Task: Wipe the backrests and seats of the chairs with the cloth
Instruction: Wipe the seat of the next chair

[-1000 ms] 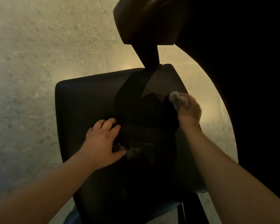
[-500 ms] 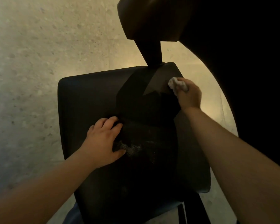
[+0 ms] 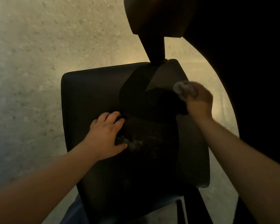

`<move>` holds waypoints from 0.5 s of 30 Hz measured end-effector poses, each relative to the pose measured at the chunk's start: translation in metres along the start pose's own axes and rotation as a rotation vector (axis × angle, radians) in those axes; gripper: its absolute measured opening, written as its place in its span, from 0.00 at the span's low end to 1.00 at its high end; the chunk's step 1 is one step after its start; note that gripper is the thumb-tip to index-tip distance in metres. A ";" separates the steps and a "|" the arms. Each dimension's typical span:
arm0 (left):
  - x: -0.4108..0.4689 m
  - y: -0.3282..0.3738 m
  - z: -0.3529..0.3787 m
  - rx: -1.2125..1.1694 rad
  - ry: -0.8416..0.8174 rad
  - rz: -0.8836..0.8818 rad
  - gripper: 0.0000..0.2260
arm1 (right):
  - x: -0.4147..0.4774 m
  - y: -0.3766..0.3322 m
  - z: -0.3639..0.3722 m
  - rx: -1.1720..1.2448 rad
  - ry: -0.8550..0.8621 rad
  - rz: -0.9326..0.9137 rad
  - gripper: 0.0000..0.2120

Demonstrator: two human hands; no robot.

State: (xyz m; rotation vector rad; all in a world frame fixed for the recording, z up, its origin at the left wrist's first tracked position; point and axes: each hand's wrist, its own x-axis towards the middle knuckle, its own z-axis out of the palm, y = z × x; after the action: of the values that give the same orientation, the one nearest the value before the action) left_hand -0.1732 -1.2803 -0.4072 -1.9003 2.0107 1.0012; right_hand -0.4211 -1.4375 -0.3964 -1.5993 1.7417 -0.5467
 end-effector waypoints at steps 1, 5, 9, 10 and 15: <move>0.000 0.000 0.001 0.000 0.004 0.001 0.40 | 0.016 0.004 0.004 -0.040 0.035 0.029 0.09; 0.001 -0.002 0.003 -0.012 0.022 0.011 0.40 | 0.005 0.002 0.046 0.018 0.064 0.098 0.11; -0.002 -0.009 0.001 -0.040 0.002 0.044 0.38 | -0.081 -0.005 0.070 0.129 -0.295 -0.077 0.16; -0.003 -0.011 0.000 -0.048 -0.003 0.057 0.38 | -0.097 -0.008 0.067 0.139 -0.379 -0.077 0.17; -0.010 -0.018 0.004 -0.063 0.066 0.130 0.38 | -0.042 -0.023 0.035 0.253 -0.174 -0.040 0.13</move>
State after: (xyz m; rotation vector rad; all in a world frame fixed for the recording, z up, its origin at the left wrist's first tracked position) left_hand -0.1557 -1.2684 -0.4107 -1.8778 2.1890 1.0580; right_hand -0.3799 -1.3946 -0.3943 -1.4597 1.4538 -0.6020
